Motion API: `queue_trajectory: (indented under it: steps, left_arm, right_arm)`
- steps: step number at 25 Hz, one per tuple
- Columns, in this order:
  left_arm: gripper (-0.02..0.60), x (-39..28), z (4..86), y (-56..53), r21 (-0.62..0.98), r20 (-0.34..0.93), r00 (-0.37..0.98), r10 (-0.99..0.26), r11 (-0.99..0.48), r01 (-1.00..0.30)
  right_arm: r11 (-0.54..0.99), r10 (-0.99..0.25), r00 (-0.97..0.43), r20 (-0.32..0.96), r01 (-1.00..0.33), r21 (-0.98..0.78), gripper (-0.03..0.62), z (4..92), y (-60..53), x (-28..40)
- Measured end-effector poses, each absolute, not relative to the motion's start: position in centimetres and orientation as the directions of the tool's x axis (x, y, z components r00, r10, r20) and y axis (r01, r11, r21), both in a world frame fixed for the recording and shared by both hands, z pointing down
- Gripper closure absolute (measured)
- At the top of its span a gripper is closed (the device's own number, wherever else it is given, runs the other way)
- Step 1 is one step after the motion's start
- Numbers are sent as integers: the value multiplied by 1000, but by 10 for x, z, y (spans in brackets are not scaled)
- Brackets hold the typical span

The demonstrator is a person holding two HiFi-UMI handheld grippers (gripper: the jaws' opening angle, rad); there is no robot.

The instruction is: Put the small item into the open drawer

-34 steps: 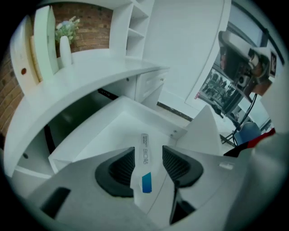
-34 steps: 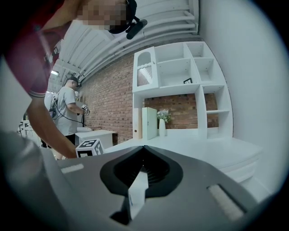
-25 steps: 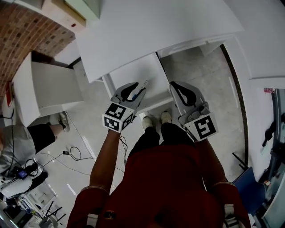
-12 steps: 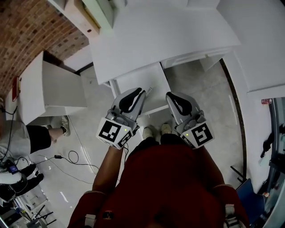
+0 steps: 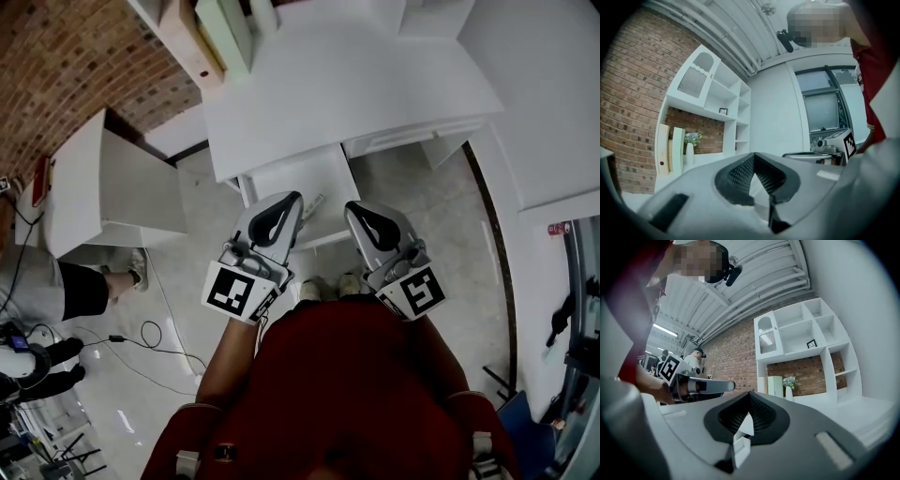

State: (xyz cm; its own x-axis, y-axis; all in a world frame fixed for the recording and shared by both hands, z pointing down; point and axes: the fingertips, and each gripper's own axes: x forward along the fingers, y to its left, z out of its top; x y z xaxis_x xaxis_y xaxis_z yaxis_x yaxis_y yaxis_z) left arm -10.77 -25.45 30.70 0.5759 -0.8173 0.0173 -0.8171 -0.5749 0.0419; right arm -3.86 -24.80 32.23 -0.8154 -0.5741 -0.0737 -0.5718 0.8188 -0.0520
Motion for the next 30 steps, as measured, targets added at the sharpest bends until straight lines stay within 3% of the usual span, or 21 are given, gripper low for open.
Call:
queue_trajectory:
  steps: [11, 30]
  left_arm:
    - [575, -97, 302, -250, 13, 6, 598, -802, -598, -802]
    - [575, -107, 312, -255, 17, 30, 587, -809, -586, -810]
  right_arm:
    - [819, -565, -805, -181, -573, -11, 583, 302, -239, -37]
    - [802, -594, -796, -117, -596, -23, 583, 312, -245, -32]
